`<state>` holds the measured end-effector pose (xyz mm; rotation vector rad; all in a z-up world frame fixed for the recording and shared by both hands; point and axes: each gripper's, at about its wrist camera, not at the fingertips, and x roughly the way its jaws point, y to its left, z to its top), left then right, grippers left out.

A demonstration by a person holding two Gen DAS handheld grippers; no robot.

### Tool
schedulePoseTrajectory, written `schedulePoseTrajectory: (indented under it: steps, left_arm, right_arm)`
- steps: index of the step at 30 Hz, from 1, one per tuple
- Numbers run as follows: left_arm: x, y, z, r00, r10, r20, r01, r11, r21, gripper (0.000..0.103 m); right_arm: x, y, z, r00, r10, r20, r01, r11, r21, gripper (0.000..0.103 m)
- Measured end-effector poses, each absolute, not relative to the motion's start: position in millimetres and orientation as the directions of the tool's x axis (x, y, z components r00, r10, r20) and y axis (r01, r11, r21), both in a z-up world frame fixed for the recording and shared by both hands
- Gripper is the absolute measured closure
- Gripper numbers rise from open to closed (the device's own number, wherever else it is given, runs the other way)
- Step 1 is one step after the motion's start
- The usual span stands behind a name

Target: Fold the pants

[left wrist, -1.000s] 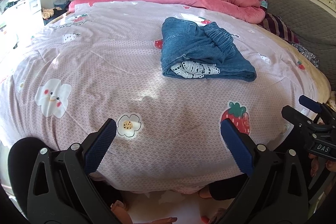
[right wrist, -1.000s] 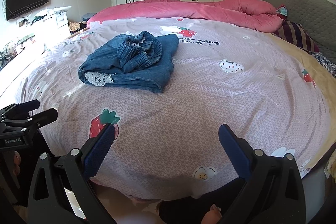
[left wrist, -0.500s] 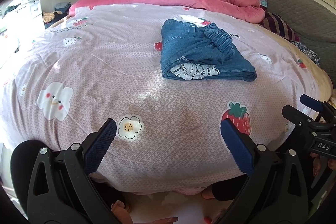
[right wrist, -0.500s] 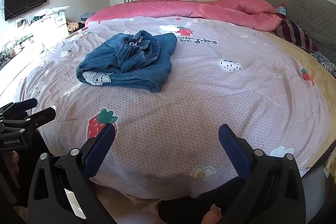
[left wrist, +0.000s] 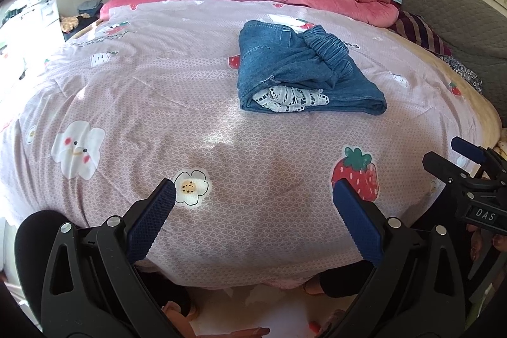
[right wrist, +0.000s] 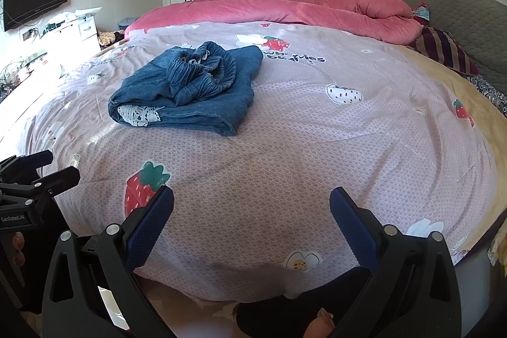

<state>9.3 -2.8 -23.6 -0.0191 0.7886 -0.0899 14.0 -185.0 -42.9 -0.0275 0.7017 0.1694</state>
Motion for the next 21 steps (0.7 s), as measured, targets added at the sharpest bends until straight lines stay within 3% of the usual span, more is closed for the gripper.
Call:
schedulePoseTrajectory:
  steps: [8,13,19,21]
  left_arm:
    - [18.4,12.4,-21.0,0.689,-0.057,-0.722,0.022,0.998,-0.058,0.010]
    - [38.6,47.9,-4.5,0.712,-0.100,-0.695,0.006,0.991,-0.136,0.010]
    - [132.8,145.0,1.8,0.669,0.158,-0.726,-0.238,0.971,-0.009,0.009]
    - [171.6,185.7,-3.2,0.629,0.220,-0.746,-0.318,0.948,0.011,0.010]
  right_arm:
    - [27.6,-198.1,-45.4,0.753,0.127,-0.646,-0.137,0.990,0.035,0.005]
    - [58.3,-237.2,-41.1,0.760,0.083,-0.645,-0.050,0.996,0.069,0.005]
    - [137.4,-321.0,-23.8,0.753,-0.089,-0.652,0.135,0.991,0.021,0.005]
    - [176.8,-355.3,-23.4,0.705,-0.135,-0.696,0.206,0.978,0.020,0.005]
